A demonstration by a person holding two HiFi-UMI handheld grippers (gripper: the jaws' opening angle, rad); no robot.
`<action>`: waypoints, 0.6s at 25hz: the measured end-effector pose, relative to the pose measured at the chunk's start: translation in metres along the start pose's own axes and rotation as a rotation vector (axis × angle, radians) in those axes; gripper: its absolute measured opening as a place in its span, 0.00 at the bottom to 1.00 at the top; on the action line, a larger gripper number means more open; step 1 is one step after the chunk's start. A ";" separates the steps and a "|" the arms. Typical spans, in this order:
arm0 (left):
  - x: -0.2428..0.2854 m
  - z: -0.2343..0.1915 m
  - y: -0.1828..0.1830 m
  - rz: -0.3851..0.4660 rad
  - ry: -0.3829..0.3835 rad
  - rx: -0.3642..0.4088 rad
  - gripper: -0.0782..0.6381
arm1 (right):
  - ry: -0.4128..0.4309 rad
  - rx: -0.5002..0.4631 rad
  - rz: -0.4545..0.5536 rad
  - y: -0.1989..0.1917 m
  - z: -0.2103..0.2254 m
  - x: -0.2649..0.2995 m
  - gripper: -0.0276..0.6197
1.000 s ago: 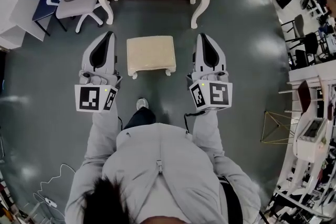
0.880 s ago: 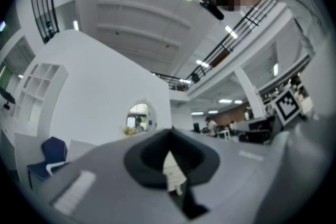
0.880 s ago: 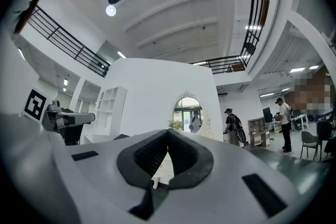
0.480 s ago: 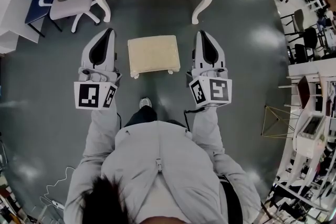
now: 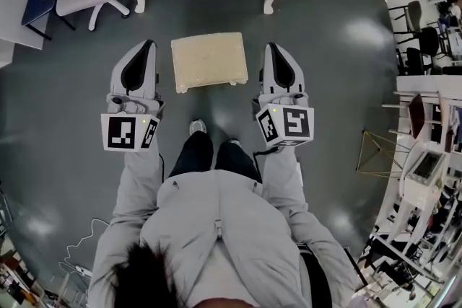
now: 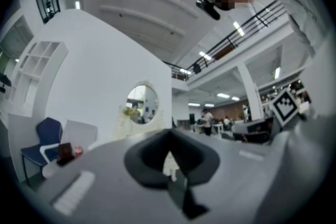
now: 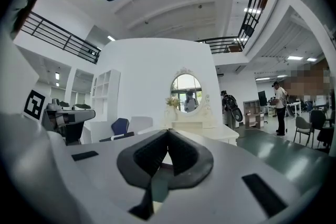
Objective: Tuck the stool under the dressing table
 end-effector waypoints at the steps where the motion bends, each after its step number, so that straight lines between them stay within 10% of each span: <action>1: 0.001 0.000 -0.005 -0.005 0.003 -0.002 0.11 | -0.001 0.002 -0.010 -0.004 0.002 0.001 0.05; 15: -0.018 0.035 -0.076 -0.110 0.096 -0.016 0.12 | 0.081 0.044 -0.162 -0.077 0.034 -0.007 0.06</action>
Point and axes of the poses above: the fingertips, and each gripper's own axes: x forward along the fingers, z to its right, y out of its top, the point moved 9 cm from there along -x, backward along the fingers, and after that the axes turned 1 degree about -z, right-handed, at the moved point
